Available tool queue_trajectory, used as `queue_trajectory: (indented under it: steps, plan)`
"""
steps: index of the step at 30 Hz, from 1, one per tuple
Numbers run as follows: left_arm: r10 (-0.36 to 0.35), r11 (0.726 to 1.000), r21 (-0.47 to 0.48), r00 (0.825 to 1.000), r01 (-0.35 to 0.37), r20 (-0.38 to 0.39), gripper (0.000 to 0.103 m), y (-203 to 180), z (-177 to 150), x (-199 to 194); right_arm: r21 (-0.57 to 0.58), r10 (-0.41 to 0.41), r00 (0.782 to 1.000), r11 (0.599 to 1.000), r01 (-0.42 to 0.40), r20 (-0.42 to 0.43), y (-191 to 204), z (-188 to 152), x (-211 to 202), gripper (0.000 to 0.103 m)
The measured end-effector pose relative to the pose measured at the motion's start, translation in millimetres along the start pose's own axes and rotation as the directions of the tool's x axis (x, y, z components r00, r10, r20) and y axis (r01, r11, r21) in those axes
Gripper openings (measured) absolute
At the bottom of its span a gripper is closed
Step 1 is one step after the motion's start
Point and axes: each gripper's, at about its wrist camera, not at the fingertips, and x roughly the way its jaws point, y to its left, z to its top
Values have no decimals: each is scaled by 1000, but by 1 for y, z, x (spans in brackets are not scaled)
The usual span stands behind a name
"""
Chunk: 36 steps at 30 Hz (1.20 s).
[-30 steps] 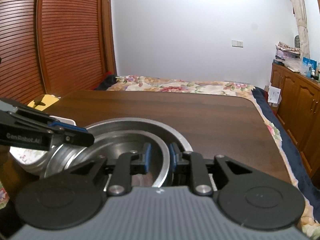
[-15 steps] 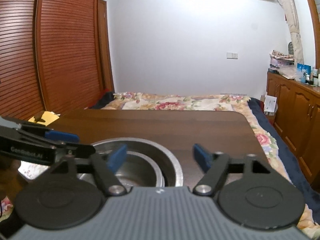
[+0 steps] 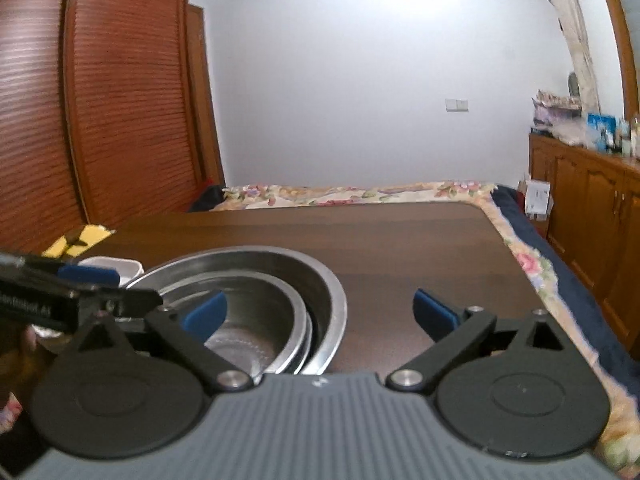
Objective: Organize plates and bowls
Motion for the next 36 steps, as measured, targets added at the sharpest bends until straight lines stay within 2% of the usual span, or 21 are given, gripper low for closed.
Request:
queue_trajectory:
  steps: [4,6,9,12,14,20,23,25,27,31,34,36]
  plan:
    - [-28,1000,8,1000,28,-11,73,-6,-2,-1,28,15,1000,1000,-15,0,3,-7,0,96]
    - [-33,999,4,999,33,-19,60,-8,-3,0,40,20,1000,999,-20,-4,4,-8,-1,86]
    - [-6,1000,14,1000,6,-17,52,-8,-4,1,65,35,999,997,-34,-8,4,-9,0,73]
    - [5,1000,14,1000,-5,-20,50,-8,-6,2,76,46,999,996,-44,-16,3,-11,1,59]
    - [9,1000,23,1000,-9,-25,49,-9,-9,3,67,57,998,996,-56,-19,4,-12,1,56]
    - [20,998,57,1000,-19,-17,51,-16,-16,3,59,55,998,997,-54,-24,6,-15,2,48]
    - [24,998,56,1000,-24,-13,51,-17,-16,2,46,49,998,998,-47,-28,11,-19,1,48]
    - [25,999,45,1000,-25,-12,47,-14,-15,2,41,40,999,998,-39,-24,12,-18,0,48]
    - [33,999,31,999,-33,-11,38,-13,-14,2,38,35,999,999,-34,-25,12,-18,0,48]
    - [43,999,21,999,-42,-10,35,-9,-12,0,34,23,999,999,-22,-28,14,-16,1,47]
    - [37,999,16,999,-37,-4,35,-8,-9,-3,61,19,999,998,-18,-29,10,-13,0,37]
    - [40,999,17,999,-40,2,35,-8,-6,-6,67,23,999,998,-21,-29,9,-13,-1,35]
